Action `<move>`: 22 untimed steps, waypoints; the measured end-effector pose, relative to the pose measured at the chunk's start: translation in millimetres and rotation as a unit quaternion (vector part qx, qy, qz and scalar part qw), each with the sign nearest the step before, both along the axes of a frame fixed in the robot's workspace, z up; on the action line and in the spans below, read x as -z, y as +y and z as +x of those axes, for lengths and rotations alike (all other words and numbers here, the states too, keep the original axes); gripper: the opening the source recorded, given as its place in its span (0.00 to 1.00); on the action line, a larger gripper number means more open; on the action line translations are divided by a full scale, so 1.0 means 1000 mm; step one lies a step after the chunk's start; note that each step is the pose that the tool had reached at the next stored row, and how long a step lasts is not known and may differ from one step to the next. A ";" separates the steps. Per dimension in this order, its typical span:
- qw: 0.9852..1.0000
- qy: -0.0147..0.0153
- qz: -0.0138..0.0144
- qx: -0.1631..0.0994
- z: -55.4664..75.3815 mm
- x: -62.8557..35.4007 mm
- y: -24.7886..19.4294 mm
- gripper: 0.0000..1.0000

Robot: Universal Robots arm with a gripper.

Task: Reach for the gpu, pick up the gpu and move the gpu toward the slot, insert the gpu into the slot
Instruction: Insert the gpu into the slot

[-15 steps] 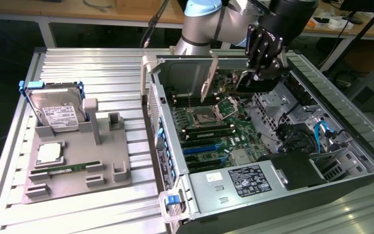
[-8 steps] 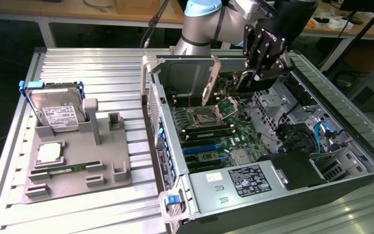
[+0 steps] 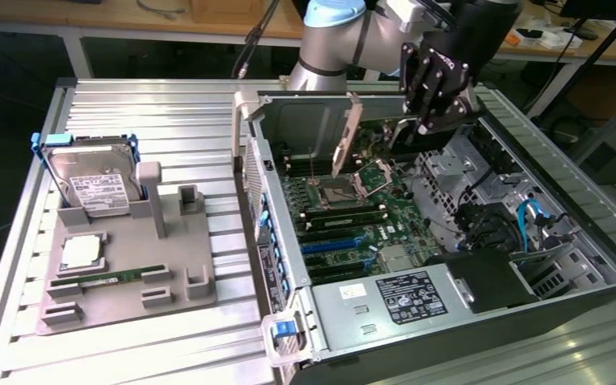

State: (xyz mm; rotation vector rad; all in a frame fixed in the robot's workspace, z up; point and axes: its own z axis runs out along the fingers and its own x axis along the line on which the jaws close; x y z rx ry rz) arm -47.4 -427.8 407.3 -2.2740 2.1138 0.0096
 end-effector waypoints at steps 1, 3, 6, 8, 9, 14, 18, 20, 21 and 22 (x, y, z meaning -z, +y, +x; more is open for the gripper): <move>1.000 0.000 0.000 0.001 -0.002 0.0007 0.0000 0.27; 1.000 0.000 -0.001 0.006 -0.004 0.0019 0.0000 0.27; 1.000 0.000 -0.002 0.017 -0.005 0.0039 0.0000 0.27; 1.000 0.000 -0.002 0.024 -0.006 0.0054 0.0000 0.27; 1.000 0.000 -0.002 0.031 -0.006 0.0070 0.0000 0.27; 0.999 0.000 -0.002 0.043 -0.008 0.0137 0.0000 0.27; 0.999 0.000 -0.002 0.049 -0.010 0.0211 0.0000 0.27; 0.999 0.000 -0.002 0.051 -0.011 0.0242 0.0000 0.27; 0.999 0.000 -0.002 0.053 -0.011 0.0254 0.0000 0.27; 0.998 0.000 -0.002 0.055 -0.012 0.0275 0.0000 0.27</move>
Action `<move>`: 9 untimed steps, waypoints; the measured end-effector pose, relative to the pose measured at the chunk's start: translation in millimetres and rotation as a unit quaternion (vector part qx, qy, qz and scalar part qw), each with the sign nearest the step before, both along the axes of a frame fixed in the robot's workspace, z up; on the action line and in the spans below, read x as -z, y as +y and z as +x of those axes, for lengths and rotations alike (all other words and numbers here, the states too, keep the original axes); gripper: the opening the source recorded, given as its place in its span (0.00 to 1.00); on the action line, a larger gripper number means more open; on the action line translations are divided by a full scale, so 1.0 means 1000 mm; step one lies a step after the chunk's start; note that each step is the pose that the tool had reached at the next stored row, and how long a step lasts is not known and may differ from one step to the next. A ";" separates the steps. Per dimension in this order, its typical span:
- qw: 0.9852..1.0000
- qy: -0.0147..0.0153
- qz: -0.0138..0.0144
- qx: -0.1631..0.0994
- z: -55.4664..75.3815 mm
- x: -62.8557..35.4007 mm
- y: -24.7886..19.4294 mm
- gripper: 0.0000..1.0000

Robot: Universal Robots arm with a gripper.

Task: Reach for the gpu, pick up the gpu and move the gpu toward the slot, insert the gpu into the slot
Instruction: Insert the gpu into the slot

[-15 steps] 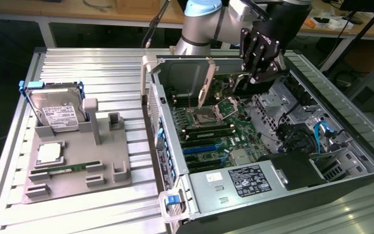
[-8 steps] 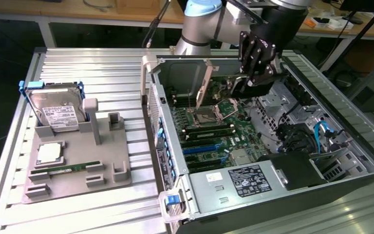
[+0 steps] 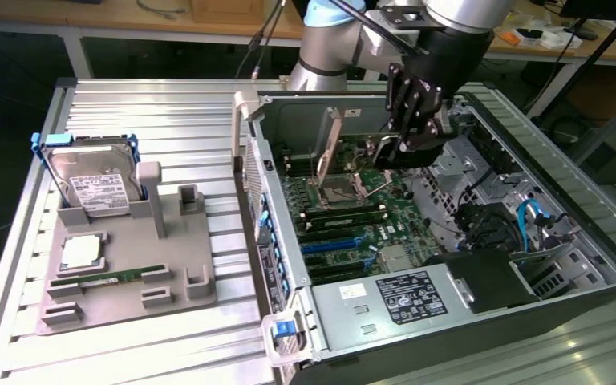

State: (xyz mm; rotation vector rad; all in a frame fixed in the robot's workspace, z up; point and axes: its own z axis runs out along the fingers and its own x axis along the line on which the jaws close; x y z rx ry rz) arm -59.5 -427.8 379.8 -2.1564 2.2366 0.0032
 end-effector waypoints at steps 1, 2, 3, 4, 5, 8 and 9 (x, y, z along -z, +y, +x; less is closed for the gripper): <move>1.000 0.000 0.000 0.002 -0.001 0.0016 0.0000 0.27; 1.000 0.000 0.000 0.003 -0.001 0.0029 0.0000 0.27; 1.000 0.000 0.000 0.005 -0.002 0.0044 0.0000 0.27; 1.000 0.000 0.000 0.006 -0.003 0.0056 0.0000 0.27; 1.000 0.000 0.000 0.007 -0.003 0.0071 0.0000 0.27; 1.000 0.000 0.000 0.009 -0.005 0.0106 0.0000 0.27; 1.000 0.000 0.000 0.009 -0.005 0.0118 0.0000 0.27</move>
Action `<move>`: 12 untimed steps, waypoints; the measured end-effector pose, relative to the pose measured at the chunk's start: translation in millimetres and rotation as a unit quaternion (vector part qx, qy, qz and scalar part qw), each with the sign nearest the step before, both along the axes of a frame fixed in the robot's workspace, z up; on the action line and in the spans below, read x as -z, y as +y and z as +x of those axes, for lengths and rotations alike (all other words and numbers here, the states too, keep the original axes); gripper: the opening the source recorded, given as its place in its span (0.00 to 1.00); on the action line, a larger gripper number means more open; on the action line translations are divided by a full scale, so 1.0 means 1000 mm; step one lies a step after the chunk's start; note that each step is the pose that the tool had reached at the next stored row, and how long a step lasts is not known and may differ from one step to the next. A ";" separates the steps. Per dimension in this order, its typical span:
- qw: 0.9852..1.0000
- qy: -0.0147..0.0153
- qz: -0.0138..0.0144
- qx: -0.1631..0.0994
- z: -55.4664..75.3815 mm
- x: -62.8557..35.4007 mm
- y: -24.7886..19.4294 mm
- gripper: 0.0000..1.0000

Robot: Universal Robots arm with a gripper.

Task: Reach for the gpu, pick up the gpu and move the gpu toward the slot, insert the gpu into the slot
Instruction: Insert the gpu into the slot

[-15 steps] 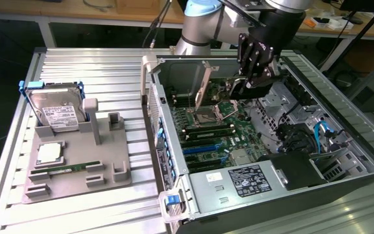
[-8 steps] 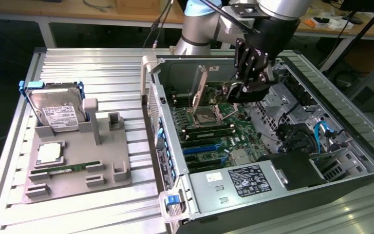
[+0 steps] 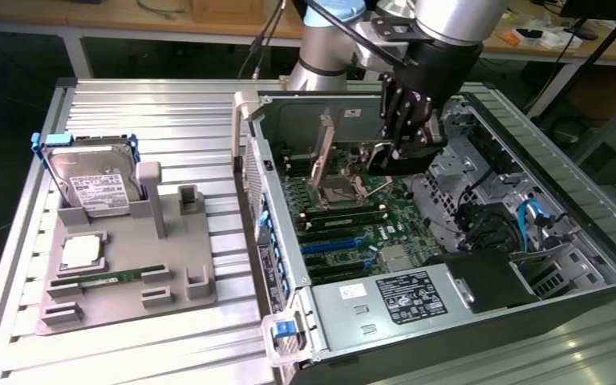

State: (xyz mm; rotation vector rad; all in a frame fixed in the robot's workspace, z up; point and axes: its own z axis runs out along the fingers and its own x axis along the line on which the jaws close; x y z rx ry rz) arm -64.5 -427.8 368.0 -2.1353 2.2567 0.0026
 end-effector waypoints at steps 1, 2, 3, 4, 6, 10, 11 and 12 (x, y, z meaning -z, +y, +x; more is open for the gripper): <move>1.000 0.000 0.000 0.000 -0.001 0.0013 0.0000 0.27; 1.000 0.000 0.000 0.000 -0.001 0.0025 0.0000 0.27; 1.000 0.000 0.000 0.000 -0.001 0.0038 0.0000 0.27; 1.000 0.000 0.000 0.000 -0.002 0.0053 0.0000 0.27; 1.000 0.000 0.000 -0.001 -0.002 0.0089 0.0000 0.27; 1.000 0.000 0.000 -0.013 -0.003 0.0187 -0.0018 0.27; 1.000 0.000 0.000 -0.014 -0.003 0.0209 -0.0022 0.27; 1.000 0.000 0.000 -0.015 -0.003 0.0232 -0.0026 0.27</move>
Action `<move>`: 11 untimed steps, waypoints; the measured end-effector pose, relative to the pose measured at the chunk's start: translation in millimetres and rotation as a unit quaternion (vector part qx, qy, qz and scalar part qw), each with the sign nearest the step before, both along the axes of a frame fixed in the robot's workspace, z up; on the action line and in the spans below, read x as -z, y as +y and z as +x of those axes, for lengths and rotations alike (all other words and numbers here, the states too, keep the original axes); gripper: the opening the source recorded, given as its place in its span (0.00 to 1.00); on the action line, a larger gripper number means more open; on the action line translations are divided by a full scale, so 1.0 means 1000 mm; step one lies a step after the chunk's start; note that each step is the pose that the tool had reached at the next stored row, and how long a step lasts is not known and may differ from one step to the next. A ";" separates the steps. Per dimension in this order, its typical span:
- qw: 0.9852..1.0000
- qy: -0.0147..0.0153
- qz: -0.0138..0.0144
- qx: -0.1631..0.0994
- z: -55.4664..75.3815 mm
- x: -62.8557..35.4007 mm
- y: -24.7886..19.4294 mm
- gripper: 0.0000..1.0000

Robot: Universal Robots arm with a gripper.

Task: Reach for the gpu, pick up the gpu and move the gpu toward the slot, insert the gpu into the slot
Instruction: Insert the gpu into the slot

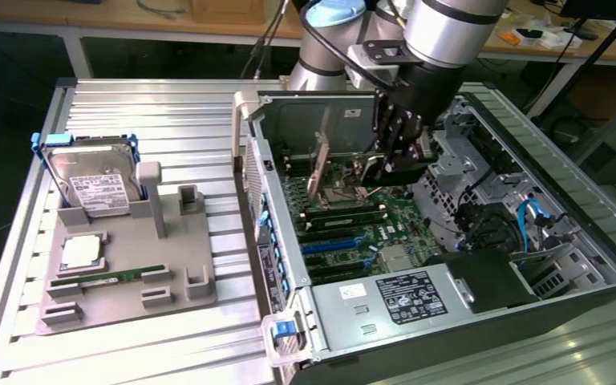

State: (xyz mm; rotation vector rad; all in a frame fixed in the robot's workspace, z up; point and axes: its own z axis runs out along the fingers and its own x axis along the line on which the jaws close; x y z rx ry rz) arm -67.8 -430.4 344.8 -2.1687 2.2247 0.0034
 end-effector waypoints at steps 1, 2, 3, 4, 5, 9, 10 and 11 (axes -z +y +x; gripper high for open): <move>1.000 0.000 0.000 0.000 0.000 0.0016 -0.0004 0.27; 1.000 0.000 0.000 -0.001 -0.001 0.0031 -0.0009 0.27; 1.000 0.000 0.000 -0.001 -0.001 0.0042 -0.0014 0.27; 1.000 0.000 0.000 -0.002 -0.001 0.0056 -0.0022 0.27; 1.000 0.000 0.000 -0.004 -0.002 0.0071 -0.0032 0.27; 1.000 0.000 0.000 -0.009 -0.003 0.0121 -0.0065 0.27; 1.000 0.000 0.000 -0.009 -0.003 0.0131 -0.0071 0.27; 1.000 0.000 0.000 -0.009 -0.004 0.0143 -0.0077 0.27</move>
